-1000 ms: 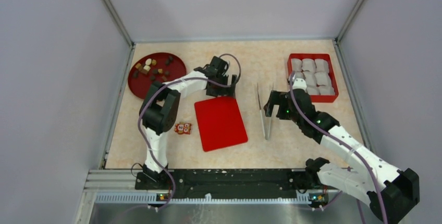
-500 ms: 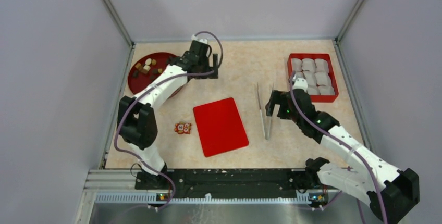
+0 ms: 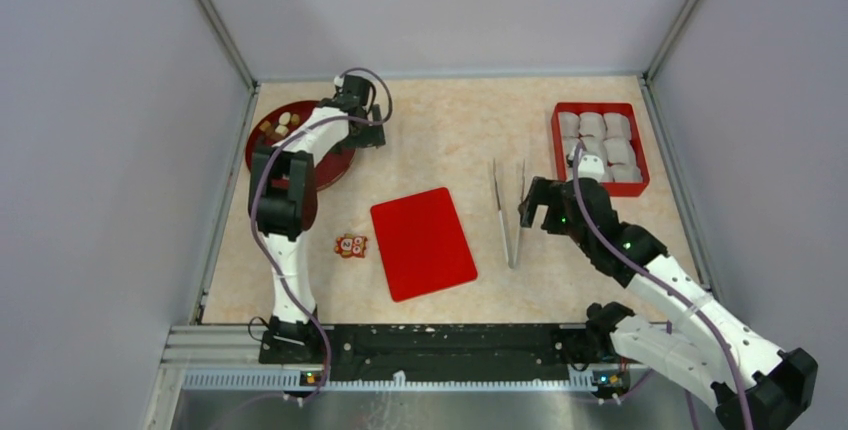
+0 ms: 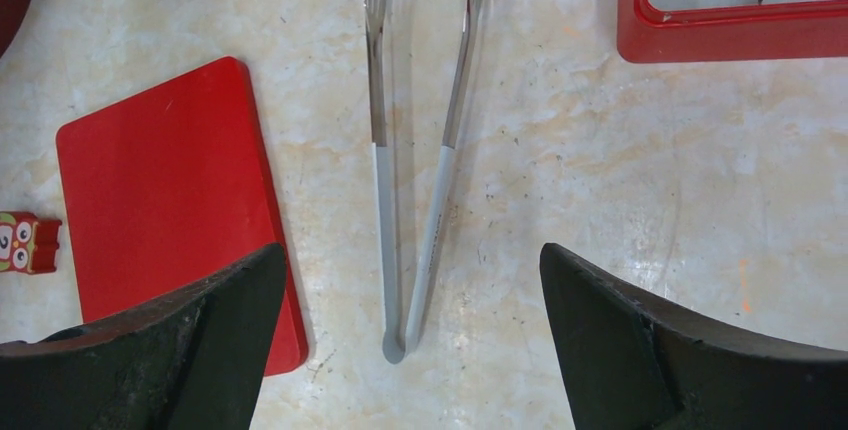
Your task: Pack the chocolate
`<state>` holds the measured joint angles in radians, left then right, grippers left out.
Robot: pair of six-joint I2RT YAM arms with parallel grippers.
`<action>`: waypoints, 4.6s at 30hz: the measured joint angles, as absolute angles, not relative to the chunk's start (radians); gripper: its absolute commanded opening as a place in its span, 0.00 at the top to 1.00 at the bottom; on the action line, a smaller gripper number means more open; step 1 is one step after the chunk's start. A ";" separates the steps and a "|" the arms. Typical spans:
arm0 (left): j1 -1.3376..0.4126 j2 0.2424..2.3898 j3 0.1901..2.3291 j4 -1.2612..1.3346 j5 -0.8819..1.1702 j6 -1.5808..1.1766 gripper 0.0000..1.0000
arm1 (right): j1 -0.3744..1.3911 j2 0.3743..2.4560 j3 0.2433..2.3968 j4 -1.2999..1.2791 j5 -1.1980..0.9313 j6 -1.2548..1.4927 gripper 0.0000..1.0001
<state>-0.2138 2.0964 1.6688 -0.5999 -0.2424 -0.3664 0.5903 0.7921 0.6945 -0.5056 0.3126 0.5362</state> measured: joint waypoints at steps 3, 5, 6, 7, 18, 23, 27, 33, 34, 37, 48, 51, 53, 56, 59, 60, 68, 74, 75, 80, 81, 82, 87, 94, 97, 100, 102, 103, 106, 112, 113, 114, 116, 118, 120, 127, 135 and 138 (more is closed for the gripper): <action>-0.203 2.124 1.690 -0.596 -0.210 -0.350 0.01 | 0.590 0.788 0.693 -0.525 0.318 0.542 0.05; -0.192 2.163 1.737 -0.602 -0.181 -0.336 0.01 | 0.590 0.788 0.693 -0.529 0.324 0.544 0.06; -0.187 2.186 1.763 -0.602 -0.160 -0.331 0.01 | 0.590 0.787 0.693 -0.532 0.327 0.545 0.06; -0.183 2.203 1.778 -0.598 -0.133 -0.322 0.01 | 0.590 0.785 0.693 -0.535 0.334 0.547 0.06; -0.189 2.223 1.782 -0.533 0.228 -0.272 0.01 | 0.591 0.766 0.667 -0.588 0.403 0.570 0.07; -0.267 2.223 1.757 -0.452 0.322 -0.275 0.01 | 0.590 0.744 0.661 -0.602 0.430 0.579 0.07; -0.373 2.233 1.757 -0.424 0.384 -0.289 0.01 | 0.590 0.732 0.661 -0.603 0.448 0.590 0.09; -0.496 2.299 1.835 -0.403 0.508 -0.329 0.01 | 0.590 0.778 0.661 -0.599 0.434 0.599 0.10; -0.506 2.312 1.853 -0.399 0.523 -0.338 0.01 | 0.590 0.796 0.661 -0.599 0.427 0.601 0.09; -0.524 2.347 1.903 -0.397 0.554 -0.356 0.01 | 0.591 0.850 0.648 -0.587 0.410 0.612 0.09; -0.579 2.371 2.016 -0.437 0.545 -0.370 0.01 | 0.609 0.958 0.594 -0.498 0.352 0.643 0.08; -0.592 2.315 1.981 -0.462 0.516 -0.356 0.01 | 0.616 0.979 0.593 -0.464 0.340 0.648 0.07; -0.598 2.249 1.936 -0.479 0.490 -0.350 0.01 | 0.616 1.000 0.588 -0.434 0.326 0.650 0.07; -0.605 2.111 1.850 -0.496 0.440 -0.347 0.01 | 0.619 1.030 0.588 -0.391 0.295 0.652 0.07; -0.611 1.926 1.727 -0.479 0.387 -0.348 0.01 | 0.625 1.066 0.588 -0.349 0.283 0.658 0.06; -0.612 1.873 1.688 -0.469 0.374 -0.349 0.01 | 0.627 1.087 0.591 -0.345 0.288 0.667 0.06; -0.609 1.496 1.269 -0.352 0.197 -0.373 0.01 | 0.645 1.299 0.728 -0.373 0.340 0.710 0.01; -0.533 1.373 1.087 -0.428 0.062 -0.363 0.01 | 0.686 1.336 0.735 -0.350 0.363 0.703 0.01; -0.490 1.336 1.056 -0.443 0.071 -0.364 0.01 | 0.686 1.349 0.735 -0.346 0.367 0.700 0.01; -0.326 1.218 1.000 -0.514 0.134 -0.364 0.01 | 0.686 1.429 0.735 -0.338 0.384 0.667 0.03; -0.324 1.205 1.000 -0.526 0.141 -0.364 0.01 | 0.686 1.444 0.735 -0.331 0.387 0.655 0.04; -0.327 1.187 1.000 -0.541 0.149 -0.364 0.01 | 0.686 1.460 0.735 -0.325 0.388 0.646 0.06; -0.334 1.106 1.002 -0.582 0.166 -0.363 0.01 | 0.686 1.534 0.768 -0.292 0.404 0.635 0.30; -0.334 1.093 1.043 -0.610 0.203 -0.355 0.01 | 0.686 1.568 0.789 -0.265 0.433 0.649 0.38; -0.334 1.093 1.045 -0.610 0.213 -0.348 0.01 | 0.686 1.581 0.799 -0.257 0.444 0.656 0.38; -0.334 1.093 1.045 -0.610 0.224 -0.345 0.01 | 0.686 1.586 0.801 -0.248 0.449 0.654 0.39; -0.334 1.093 1.044 -0.610 0.231 -0.345 0.01 | 0.686 1.586 0.801 -0.248 0.449 0.654 0.37; -0.334 1.093 1.044 -0.610 0.234 -0.345 0.01 | 0.686 1.586 0.802 -0.248 0.449 0.653 0.34; -0.334 1.092 1.036 -0.610 0.239 -0.344 0.01 | 0.686 1.585 0.802 -0.250 0.448 0.648 0.24; -0.334 1.089 1.015 -0.610 0.250 -0.344 0.01 | 0.686 1.582 0.808 -0.271 0.447 0.638 0.29; -0.334 1.089 1.015 -0.610 0.251 -0.343 0.01 | 0.686 1.579 0.808 -0.277 0.447 0.635 0.35; -0.334 1.089 1.015 -0.610 0.253 -0.342 0.01 | 0.686 1.578 0.808 -0.282 0.447 0.630 0.41; -0.334 1.089 1.015 -0.611 0.255 -0.341 0.01 | 0.686 1.577 0.808 -0.284 0.444 0.621 0.52; -0.334 1.089 1.015 -0.611 0.256 -0.341 0.01 | 0.687 1.577 0.808 -0.284 0.443 0.606 0.65; -0.334 1.089 1.014 -0.612 0.256 -0.341 0.01 | 0.687 1.577 0.808 -0.282 0.441 0.590 0.70; -0.334 1.094 1.011 -0.618 0.259 -0.337 0.01 | 0.687 1.577 0.835 -0.324 0.414 0.535 1.00; -0.334 1.076 0.973 -0.608 0.300 -0.333 0.01 | 0.687 1.507 0.854 -0.419 0.398 0.494 1.00; -0.334 1.076 0.973 -0.607 0.298 -0.330 0.01 | 0.687 1.458 0.857 -0.453 0.382 0.480 1.00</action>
<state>-0.3340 1.0756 0.9733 -0.6067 0.2981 -0.3302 0.6872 1.4578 0.8570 -0.4530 0.3817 0.4797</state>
